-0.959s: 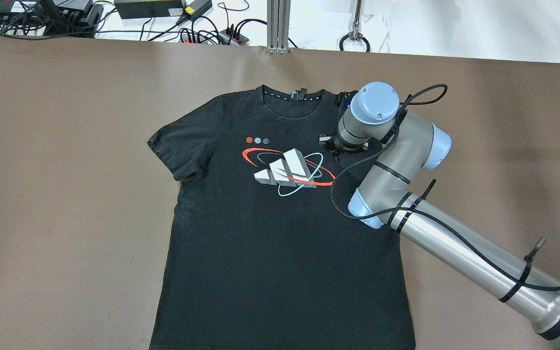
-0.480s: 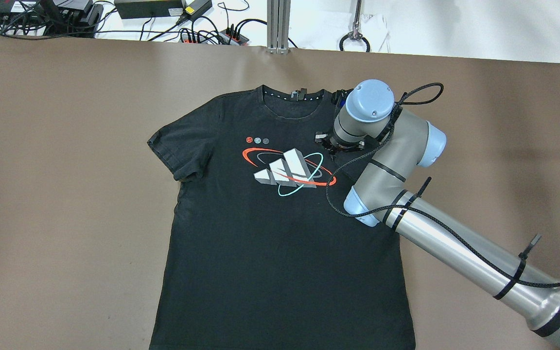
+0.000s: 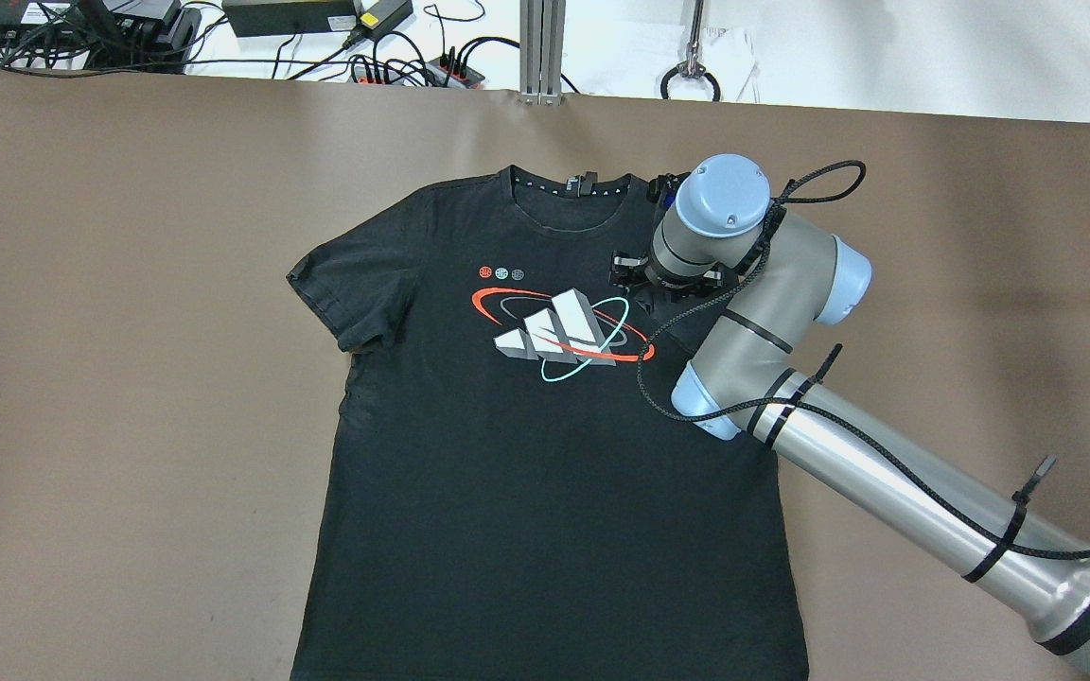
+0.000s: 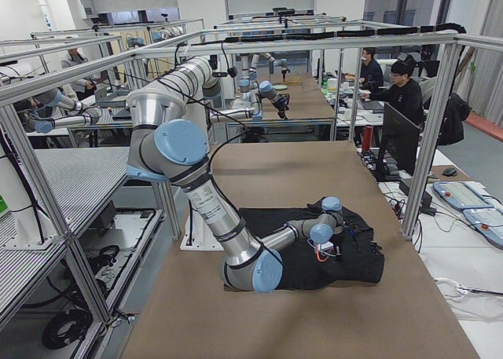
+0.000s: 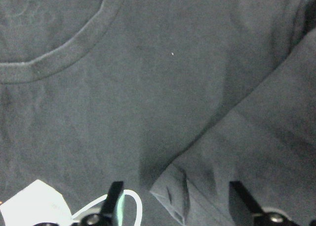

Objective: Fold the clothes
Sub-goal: 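Fold the sleeve inward toward the shirt center with the right gripper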

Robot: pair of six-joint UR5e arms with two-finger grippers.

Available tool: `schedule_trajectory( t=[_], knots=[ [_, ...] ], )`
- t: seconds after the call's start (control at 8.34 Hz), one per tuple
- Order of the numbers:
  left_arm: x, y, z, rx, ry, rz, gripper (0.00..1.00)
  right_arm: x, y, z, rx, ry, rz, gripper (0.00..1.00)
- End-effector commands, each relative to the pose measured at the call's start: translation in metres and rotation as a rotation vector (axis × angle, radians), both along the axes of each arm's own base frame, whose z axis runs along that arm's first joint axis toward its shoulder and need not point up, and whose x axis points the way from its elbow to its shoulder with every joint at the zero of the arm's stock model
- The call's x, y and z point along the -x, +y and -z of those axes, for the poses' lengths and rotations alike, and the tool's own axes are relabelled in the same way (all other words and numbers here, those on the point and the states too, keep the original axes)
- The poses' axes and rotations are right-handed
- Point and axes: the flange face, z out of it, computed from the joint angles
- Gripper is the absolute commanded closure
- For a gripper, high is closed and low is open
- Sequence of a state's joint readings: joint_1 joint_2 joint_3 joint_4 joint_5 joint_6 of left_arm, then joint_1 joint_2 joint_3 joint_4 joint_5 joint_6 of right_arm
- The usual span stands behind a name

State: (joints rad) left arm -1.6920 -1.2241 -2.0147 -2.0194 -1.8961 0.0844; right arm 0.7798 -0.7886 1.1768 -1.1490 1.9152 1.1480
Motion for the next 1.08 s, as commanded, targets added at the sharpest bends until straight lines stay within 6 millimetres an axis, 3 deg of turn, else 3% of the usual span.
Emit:
schedule_trajectory(
  t=[0.0,0.36,0.6,0.72,0.96],
  knots=[
    [0.0,0.0,0.0,0.0,0.0,0.0,0.0,-0.015,0.007,-0.007,-0.005,-0.011,0.001,0.06],
    [0.0,0.0,0.001,-0.001,-0.003,0.002,0.0,-0.049,0.042,-0.043,0.0,-0.017,-0.002,0.06],
    [0.0,0.0,0.002,-0.006,-0.005,0.002,0.0,-0.043,0.085,-0.053,-0.006,-0.03,0.042,0.06],
    [0.001,0.0,0.004,-0.009,-0.006,0.003,0.0,-0.045,0.097,-0.062,0.007,-0.032,0.041,0.06],
    [0.002,0.001,0.008,-0.016,-0.007,0.006,0.0,-0.027,0.115,-0.056,0.066,-0.061,0.016,0.06]
  ],
)
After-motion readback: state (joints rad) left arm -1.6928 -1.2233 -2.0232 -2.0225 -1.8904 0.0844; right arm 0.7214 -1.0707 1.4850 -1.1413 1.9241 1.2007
